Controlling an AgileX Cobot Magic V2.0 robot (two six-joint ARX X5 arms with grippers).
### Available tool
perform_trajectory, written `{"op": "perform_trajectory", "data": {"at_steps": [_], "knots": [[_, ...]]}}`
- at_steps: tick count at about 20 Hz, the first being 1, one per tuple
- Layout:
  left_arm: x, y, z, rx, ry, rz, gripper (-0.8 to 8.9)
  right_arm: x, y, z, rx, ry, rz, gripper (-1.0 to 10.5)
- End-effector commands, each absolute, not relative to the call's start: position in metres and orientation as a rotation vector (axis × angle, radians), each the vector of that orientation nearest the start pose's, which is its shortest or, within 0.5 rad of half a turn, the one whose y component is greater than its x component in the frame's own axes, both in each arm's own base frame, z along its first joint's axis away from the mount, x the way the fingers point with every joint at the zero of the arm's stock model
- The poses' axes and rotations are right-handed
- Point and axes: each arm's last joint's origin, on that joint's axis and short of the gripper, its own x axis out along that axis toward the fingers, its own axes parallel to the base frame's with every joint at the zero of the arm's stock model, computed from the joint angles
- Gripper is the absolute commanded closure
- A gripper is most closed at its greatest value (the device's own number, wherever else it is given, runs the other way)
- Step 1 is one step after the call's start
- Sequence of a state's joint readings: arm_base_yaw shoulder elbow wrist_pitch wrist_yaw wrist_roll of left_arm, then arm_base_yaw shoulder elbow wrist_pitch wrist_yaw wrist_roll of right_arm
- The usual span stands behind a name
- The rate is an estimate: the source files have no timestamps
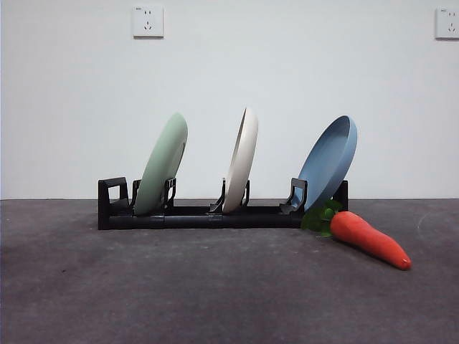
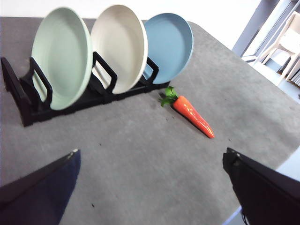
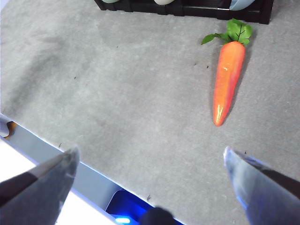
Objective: Take the green plate from the plate rack,put the plate on the table,take the carrot from the table,put the carrot in the plate
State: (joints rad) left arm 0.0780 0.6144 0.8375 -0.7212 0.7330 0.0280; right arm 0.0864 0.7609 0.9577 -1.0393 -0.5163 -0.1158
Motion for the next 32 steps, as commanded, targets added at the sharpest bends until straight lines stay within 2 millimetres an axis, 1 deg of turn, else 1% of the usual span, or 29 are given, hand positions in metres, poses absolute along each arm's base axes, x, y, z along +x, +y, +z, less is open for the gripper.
{"op": "perform_trajectory", "data": {"at_steps": [1, 4, 7, 10, 14, 17, 19, 21, 25, 28, 29, 30, 31, 32], "knots": [[0.124, -0.011, 0.328, -0.162, 0.431, -0.66, 2.47, 0.117, 0.025, 0.325, 0.077, 0.789, 0.615, 2.3], [0.153, -0.016, 0.335, -0.131, 0.412, -0.662, 2.47, 0.117, 0.025, 0.325, 0.077, 0.788, 0.615, 2.3], [0.188, -0.029, 0.344, -0.088, 0.406, -0.651, 2.47, 0.117, 0.025, 0.325, 0.077, 0.789, 0.615, 2.3], [0.23, -0.047, 0.351, -0.055, 0.423, -0.663, 2.47, 0.117, 0.025, 0.325, 0.077, 0.789, 0.615, 2.3], [0.29, -0.076, 0.348, -0.014, 0.434, -0.656, 2.47, 0.117, 0.025, 0.325, 0.08, 0.791, 0.614, 2.3], [0.331, -0.098, 0.336, 0.033, 0.464, -0.637, 2.47, 0.117, 0.025, 0.325, 0.08, 0.79, 0.614, 2.3], [0.353, -0.11, 0.323, 0.06, 0.479, -0.628, 2.47, 0.117, 0.025, 0.325, 0.08, 0.791, 0.613, 2.3], [0.369, -0.12, 0.308, 0.075, 0.484, -0.609, 2.48, 0.117, 0.025, 0.325, 0.08, 0.791, 0.613, 2.3], [0.39, -0.129, 0.274, 0.091, 0.526, -0.569, 2.48, 0.117, 0.025, 0.325, 0.08, 0.791, 0.613, 2.3], [0.397, -0.131, 0.259, 0.093, 0.56, -0.561, 2.62, 0.117, 0.025, 0.325, 0.079, 0.79, 0.613, 2.3], [0.398, -0.132, 0.255, 0.093, 0.57, -0.562, 3.39, 0.117, 0.025, 0.325, 0.079, 0.79, 0.613, 2.3], [0.398, -0.132, 0.254, 0.093, 0.577, -0.562, 4.37, 0.117, 0.025, 0.325, 0.079, 0.791, 0.613, 2.3], [0.398, -0.132, 0.254, 0.092, 0.577, -0.565, 5.64, 0.117, 0.025, 0.325, 0.079, 0.79, 0.613, 2.3], [0.398, -0.133, 0.254, 0.09, 0.575, -0.574, 6.7, 0.117, 0.025, 0.325, 0.079, 0.791, 0.613, 2.3]]}}
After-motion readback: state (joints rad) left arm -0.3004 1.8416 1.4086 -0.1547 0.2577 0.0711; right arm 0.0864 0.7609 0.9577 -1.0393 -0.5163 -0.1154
